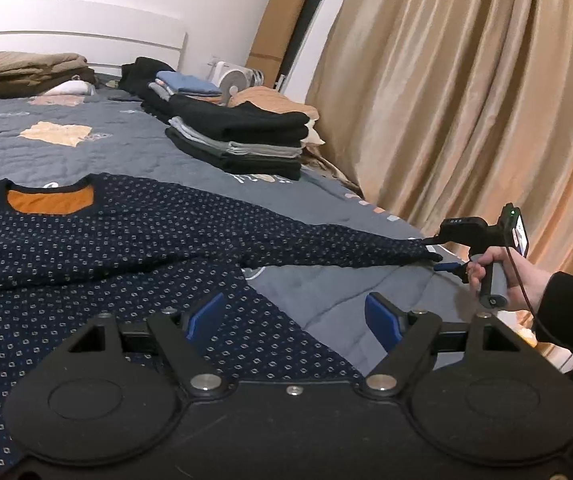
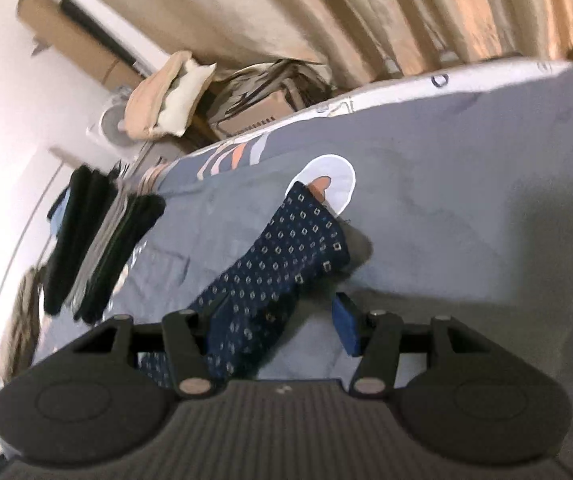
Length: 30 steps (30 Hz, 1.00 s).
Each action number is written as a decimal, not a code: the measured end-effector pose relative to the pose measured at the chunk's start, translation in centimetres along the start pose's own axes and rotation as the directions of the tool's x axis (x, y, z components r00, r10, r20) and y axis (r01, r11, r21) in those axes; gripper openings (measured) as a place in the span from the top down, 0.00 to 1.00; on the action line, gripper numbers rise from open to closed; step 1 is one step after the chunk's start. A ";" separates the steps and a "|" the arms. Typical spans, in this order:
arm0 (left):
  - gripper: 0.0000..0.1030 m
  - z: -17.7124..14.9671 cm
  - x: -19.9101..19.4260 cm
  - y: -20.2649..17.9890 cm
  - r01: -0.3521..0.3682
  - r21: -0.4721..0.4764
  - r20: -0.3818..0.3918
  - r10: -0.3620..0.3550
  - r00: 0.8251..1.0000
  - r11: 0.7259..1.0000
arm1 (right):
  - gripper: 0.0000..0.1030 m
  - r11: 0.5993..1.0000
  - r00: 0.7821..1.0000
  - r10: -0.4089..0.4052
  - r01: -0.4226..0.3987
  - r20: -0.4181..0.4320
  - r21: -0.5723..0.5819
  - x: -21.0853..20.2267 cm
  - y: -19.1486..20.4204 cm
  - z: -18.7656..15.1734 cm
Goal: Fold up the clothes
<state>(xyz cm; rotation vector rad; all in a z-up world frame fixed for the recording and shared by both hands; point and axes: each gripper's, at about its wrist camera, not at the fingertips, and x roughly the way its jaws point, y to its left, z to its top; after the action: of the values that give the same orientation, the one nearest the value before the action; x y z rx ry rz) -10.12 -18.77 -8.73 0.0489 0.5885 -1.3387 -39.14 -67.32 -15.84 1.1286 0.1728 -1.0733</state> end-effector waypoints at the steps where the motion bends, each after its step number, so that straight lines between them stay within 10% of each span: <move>1: 0.26 0.1 0.1 0.2 -0.004 -0.004 -0.001 0.004 1.000 1.000 | 0.49 1.000 1.000 0.000 0.000 0.004 0.019 0.5 0.0 0.0; 3: 0.26 0.2 0.1 0.5 -0.013 -0.010 -0.004 0.013 1.000 1.000 | 0.60 0.998 1.000 -0.012 0.012 0.004 0.056 1.5 0.1 0.1; 5: 0.26 0.3 0.1 0.8 -0.022 -0.012 -0.005 0.022 1.000 1.000 | 0.94 0.997 1.000 -0.018 0.018 0.010 0.076 2.0 0.5 0.2; 13: 0.26 1.7 -1.7 2.6 -0.068 -0.069 0.048 0.072 0.996 0.995 | 0.95 0.959 0.973 0.230 -0.222 0.028 -0.179 -0.3 11.7 -3.7; 20: 0.26 3.4 -5.0 5.3 -0.142 -0.134 0.112 0.158 0.981 0.981 | 0.95 0.747 0.851 0.467 -0.526 -0.242 -0.407 -3.1 26.2 -13.9; 30: 0.26 4.8 -9.5 10.3 -0.252 -0.248 0.147 0.293 0.945 0.936 | 0.95 0.578 0.707 0.415 -0.691 -0.573 -0.434 -1.5 36.4 -32.9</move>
<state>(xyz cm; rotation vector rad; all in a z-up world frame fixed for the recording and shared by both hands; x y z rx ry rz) 0.15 -9.41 -3.63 -0.1708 0.5532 -0.9863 0.44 -39.67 -7.02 0.6820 0.4364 -0.1193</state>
